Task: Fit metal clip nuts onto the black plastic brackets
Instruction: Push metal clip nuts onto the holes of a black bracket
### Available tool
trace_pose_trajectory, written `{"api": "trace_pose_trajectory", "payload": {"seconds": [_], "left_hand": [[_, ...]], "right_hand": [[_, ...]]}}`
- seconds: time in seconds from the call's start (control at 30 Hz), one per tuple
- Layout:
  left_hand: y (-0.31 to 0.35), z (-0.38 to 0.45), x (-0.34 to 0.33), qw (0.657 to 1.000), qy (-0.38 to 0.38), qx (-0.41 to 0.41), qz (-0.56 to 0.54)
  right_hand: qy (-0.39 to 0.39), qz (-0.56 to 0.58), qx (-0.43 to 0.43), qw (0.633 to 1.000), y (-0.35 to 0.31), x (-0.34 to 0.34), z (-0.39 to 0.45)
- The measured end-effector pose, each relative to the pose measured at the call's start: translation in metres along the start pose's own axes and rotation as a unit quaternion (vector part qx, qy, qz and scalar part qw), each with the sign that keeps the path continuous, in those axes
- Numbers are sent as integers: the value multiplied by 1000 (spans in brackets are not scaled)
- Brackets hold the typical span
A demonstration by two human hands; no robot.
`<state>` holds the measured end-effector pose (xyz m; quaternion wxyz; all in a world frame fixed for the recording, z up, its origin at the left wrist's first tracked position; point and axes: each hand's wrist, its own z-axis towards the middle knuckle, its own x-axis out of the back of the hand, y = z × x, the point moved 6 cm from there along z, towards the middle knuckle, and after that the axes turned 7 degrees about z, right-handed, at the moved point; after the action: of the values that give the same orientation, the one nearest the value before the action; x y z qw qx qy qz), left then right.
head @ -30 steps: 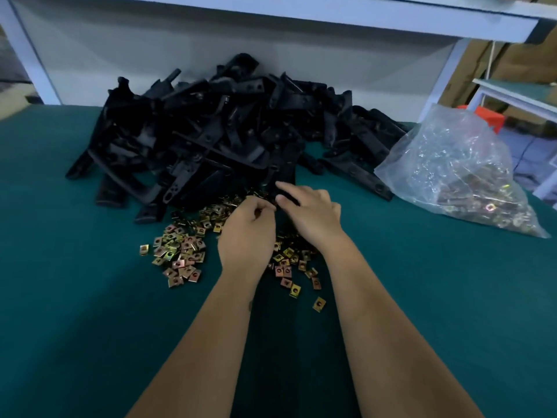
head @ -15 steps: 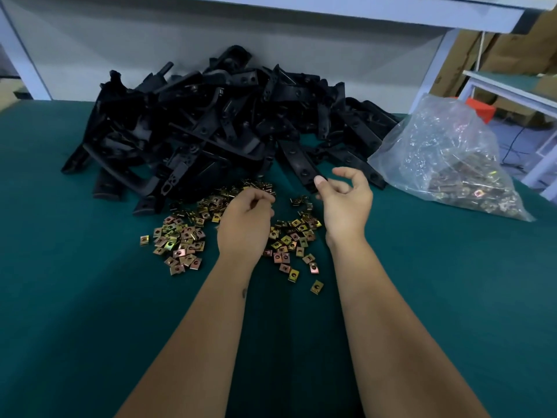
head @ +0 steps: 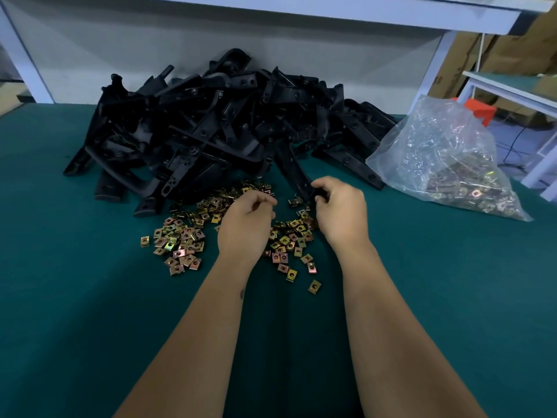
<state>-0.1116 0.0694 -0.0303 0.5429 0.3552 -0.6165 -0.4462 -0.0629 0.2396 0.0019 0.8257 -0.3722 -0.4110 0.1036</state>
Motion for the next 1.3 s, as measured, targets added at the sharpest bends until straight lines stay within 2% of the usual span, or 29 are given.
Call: {"api": "trace_pose_trajectory", "payload": {"seconds": [0.1,0.23,0.3,0.37,0.47,0.6,0.7,0.8,0.87,1.03,1.17,1.23,1.3], "left_hand": [[0,-1,0,1000,-3,1,7],[0,-1,0,1000,-6,-5,0],[1,-1,1,1000,-9,-15,-22],[4,-2,4,997,-8,-23,-69],[9,-2,12,982,-9,-9,-188],[15,-2,19,953,-26,-2,-300],[19,-4,27,947,2,-39,-318],[22,-7,34,948,22,-73,-310],[24,-8,34,948,10,-88,-304],[27,-10,25,933,-71,-92,-340],[27,-14,7,920,-234,-84,-304],[26,-19,3,900,-310,-75,-298],[24,-21,3,863,-366,-47,-345]], "right_hand": [[90,34,-12,995,2,14,-1],[242,95,-62,964,12,38,-6],[311,119,-38,942,9,49,-12],[345,125,14,930,0,54,-19],[312,203,40,927,-16,43,-24],[183,313,11,932,-34,9,-31],[117,298,26,947,-39,-6,-35],[88,251,40,963,-40,-10,-33],[73,205,54,975,-39,-11,-31],[90,171,69,979,-30,-4,-25],[138,256,11,957,-18,5,-18],[169,312,-4,935,-16,9,-18],[186,354,-11,916,-15,11,-19]]}}
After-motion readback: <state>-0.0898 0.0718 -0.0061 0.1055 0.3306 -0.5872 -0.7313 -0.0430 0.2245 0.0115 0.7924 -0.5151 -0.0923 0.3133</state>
